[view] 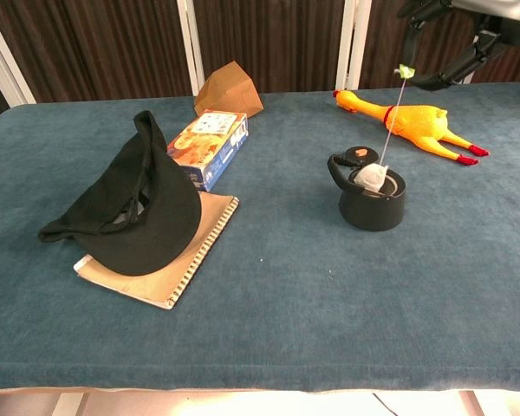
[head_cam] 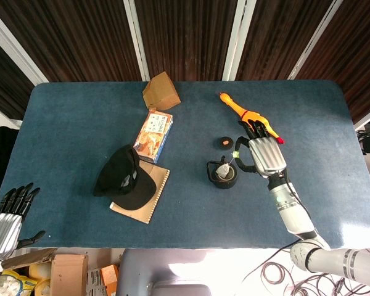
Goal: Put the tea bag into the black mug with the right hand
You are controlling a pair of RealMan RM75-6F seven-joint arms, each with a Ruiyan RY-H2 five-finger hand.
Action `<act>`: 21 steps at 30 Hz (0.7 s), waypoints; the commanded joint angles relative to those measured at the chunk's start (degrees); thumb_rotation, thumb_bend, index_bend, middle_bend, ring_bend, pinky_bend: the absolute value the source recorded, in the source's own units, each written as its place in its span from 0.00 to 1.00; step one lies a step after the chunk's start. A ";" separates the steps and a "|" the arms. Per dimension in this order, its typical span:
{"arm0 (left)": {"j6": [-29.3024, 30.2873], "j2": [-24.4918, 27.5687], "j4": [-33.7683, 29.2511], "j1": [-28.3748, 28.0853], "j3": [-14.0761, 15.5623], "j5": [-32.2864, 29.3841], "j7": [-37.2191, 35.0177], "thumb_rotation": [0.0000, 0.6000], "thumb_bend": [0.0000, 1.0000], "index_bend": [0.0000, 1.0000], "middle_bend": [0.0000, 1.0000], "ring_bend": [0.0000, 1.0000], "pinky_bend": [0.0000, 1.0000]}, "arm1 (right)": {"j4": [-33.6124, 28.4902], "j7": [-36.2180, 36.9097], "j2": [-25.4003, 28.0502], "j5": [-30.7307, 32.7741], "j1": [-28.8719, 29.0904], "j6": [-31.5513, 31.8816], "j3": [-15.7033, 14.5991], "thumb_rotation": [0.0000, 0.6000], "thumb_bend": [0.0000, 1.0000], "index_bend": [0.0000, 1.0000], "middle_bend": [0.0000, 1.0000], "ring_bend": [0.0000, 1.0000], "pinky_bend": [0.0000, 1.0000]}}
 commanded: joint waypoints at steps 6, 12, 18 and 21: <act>0.08 -0.03 0.03 0.03 0.11 0.31 0.01 1.00 0.03 0.00 0.00 0.00 0.07 | 4.27 -0.32 -2.06 -1.24 -1.04 -0.43 -3.91 1.00 0.27 0.53 0.07 0.00 0.00; 0.15 -0.02 0.04 0.05 0.05 0.27 -0.06 1.00 0.03 0.00 0.00 0.00 0.07 | 8.26 0.90 -3.67 -2.18 -2.07 -1.70 -6.72 1.00 0.27 0.53 0.07 0.00 0.00; 0.26 0.02 0.06 0.10 0.01 0.24 -0.22 1.00 0.03 0.00 0.00 0.00 0.07 | 11.27 2.93 -4.22 -4.76 -4.14 -1.04 -9.25 1.00 0.27 0.53 0.07 0.00 0.00; 0.24 0.00 0.07 0.10 0.01 0.25 -0.21 1.00 0.03 0.00 0.00 0.00 0.07 | 12.32 3.82 -4.11 -5.88 -5.31 -0.53 -10.35 1.00 0.27 0.53 0.07 0.00 0.00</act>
